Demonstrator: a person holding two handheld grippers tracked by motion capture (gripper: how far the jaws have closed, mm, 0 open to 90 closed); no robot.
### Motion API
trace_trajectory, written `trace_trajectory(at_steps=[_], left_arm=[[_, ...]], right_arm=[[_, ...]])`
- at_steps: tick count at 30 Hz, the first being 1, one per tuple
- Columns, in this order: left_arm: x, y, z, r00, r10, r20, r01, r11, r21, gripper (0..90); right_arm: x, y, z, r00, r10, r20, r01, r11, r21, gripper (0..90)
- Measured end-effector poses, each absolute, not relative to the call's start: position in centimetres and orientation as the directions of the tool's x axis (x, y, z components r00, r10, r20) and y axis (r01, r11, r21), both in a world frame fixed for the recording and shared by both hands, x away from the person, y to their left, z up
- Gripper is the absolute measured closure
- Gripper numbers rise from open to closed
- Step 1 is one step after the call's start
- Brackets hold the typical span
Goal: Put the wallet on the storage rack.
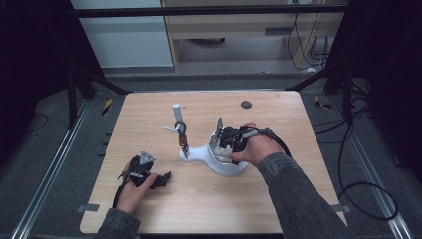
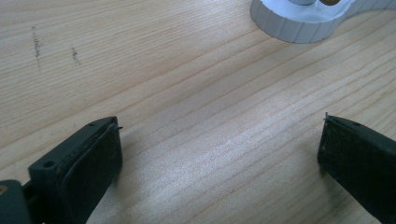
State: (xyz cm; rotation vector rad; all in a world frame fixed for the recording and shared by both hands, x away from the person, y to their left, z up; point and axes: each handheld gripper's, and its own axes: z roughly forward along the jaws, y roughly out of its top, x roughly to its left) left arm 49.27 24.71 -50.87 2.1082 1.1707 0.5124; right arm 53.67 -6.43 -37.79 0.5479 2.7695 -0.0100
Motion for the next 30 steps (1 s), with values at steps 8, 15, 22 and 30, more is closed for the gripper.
trace_trajectory(at_steps=[8,15,22,30], left_arm=[[49.27,24.71,-50.87,0.522,0.853,0.019,0.593,-0.379,0.711,0.0],[49.27,24.71,-50.87,0.522,0.853,0.019,0.593,-0.379,0.711,0.0],[49.27,24.71,-50.87,0.522,0.853,0.019,0.593,-0.378,0.711,0.0],[49.27,24.71,-50.87,0.522,0.853,0.019,0.593,-0.378,0.711,0.0]], right_arm=[[53.85,-6.20,-38.00,-0.878,0.368,-0.307,0.369,0.928,0.056,29.9],[53.95,-5.85,-38.28,-0.881,0.362,-0.303,0.367,0.929,0.046,29.6],[54.07,-5.67,-38.44,-0.882,0.363,-0.300,0.367,0.929,0.047,29.1],[53.98,-5.61,-37.84,-0.870,0.390,-0.301,0.379,0.920,0.096,15.7]])
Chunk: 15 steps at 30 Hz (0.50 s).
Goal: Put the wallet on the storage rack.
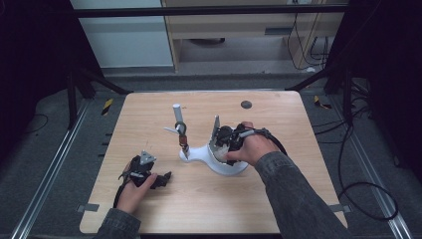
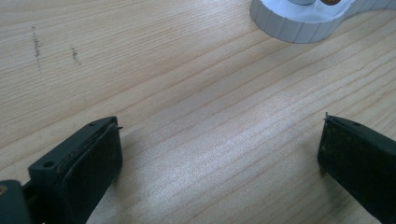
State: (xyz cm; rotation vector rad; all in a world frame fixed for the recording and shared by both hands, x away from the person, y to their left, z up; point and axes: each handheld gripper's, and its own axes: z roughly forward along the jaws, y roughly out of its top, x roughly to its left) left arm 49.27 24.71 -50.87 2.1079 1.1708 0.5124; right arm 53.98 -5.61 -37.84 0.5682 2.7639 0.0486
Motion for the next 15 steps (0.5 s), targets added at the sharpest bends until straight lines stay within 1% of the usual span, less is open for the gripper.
trace_trajectory(at_steps=[5,10,15], left_arm=[[49.27,24.71,-50.87,0.522,0.853,0.019,0.593,-0.378,0.711,0.0],[49.27,24.71,-50.87,0.522,0.853,0.019,0.593,-0.378,0.711,0.0],[49.27,24.72,-50.86,0.522,0.852,0.019,0.593,-0.379,0.710,0.0]], right_arm=[[53.85,-5.61,-37.98,-0.875,0.381,-0.300,0.373,0.924,0.085,13.6],[53.82,-5.50,-37.91,-0.874,0.385,-0.296,0.374,0.922,0.095,13.4],[53.81,-5.61,-37.80,-0.872,0.389,-0.298,0.377,0.921,0.099,9.6]])
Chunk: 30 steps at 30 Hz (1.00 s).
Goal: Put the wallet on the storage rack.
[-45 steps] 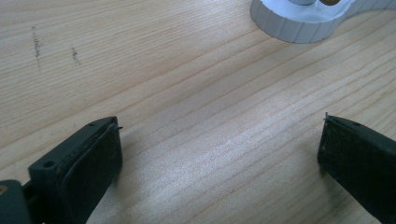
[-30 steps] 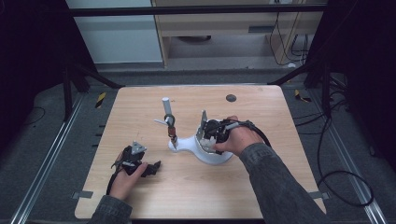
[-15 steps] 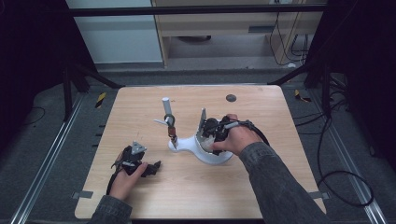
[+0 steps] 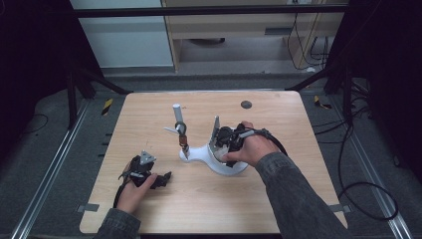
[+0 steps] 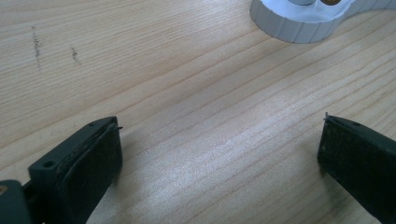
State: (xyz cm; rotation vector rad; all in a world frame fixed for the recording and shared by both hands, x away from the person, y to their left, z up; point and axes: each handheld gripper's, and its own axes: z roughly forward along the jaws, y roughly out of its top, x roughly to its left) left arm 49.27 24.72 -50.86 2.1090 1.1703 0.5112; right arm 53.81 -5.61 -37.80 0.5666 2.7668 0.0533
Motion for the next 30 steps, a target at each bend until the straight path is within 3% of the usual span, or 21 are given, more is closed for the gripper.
trace_trajectory(at_steps=[13,30], left_arm=[[49.3,24.7,-50.9,0.521,0.853,0.019,0.591,-0.377,0.713,0.0],[49.3,24.7,-50.9,0.522,0.853,0.020,0.591,-0.378,0.713,0.0]], right_arm=[[52.7,-6.4,-37.1,-0.864,0.411,-0.293,0.371,0.911,0.182,5.5],[51.6,-9.0,-35.9,-0.822,0.476,-0.313,0.387,0.870,0.307,8.4]])
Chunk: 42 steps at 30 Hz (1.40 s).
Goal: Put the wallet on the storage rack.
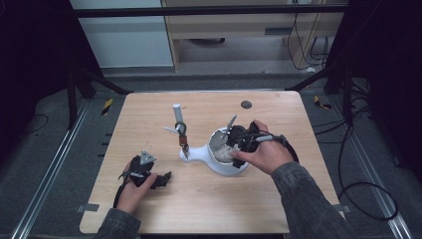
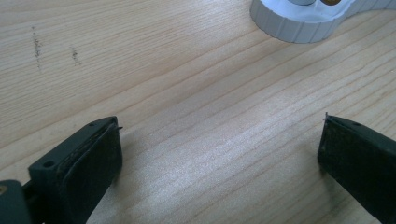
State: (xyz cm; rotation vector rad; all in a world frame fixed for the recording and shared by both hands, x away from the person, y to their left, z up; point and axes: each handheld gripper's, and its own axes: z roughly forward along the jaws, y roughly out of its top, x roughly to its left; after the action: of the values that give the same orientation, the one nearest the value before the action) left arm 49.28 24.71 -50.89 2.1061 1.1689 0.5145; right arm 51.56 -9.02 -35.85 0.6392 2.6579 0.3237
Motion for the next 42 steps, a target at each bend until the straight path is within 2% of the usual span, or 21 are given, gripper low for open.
trace_trajectory(at_steps=[21,33,42], left_arm=[[49.3,24.7,-50.9,0.523,0.852,0.022,0.591,-0.381,0.711,0.0],[49.3,24.7,-50.9,0.523,0.852,0.022,0.591,-0.381,0.711,0.0],[49.3,24.7,-50.9,0.523,0.852,0.022,0.591,-0.380,0.711,0.0]], right_arm=[[50.1,-15.2,-35.7,-0.705,0.632,-0.322,0.413,0.735,0.537,10.6],[48.7,-19.4,-37.6,-0.623,0.746,-0.237,0.473,0.600,0.645,11.4],[47.9,-21.7,-40.3,-0.593,0.787,-0.172,0.508,0.531,0.679,11.3]])
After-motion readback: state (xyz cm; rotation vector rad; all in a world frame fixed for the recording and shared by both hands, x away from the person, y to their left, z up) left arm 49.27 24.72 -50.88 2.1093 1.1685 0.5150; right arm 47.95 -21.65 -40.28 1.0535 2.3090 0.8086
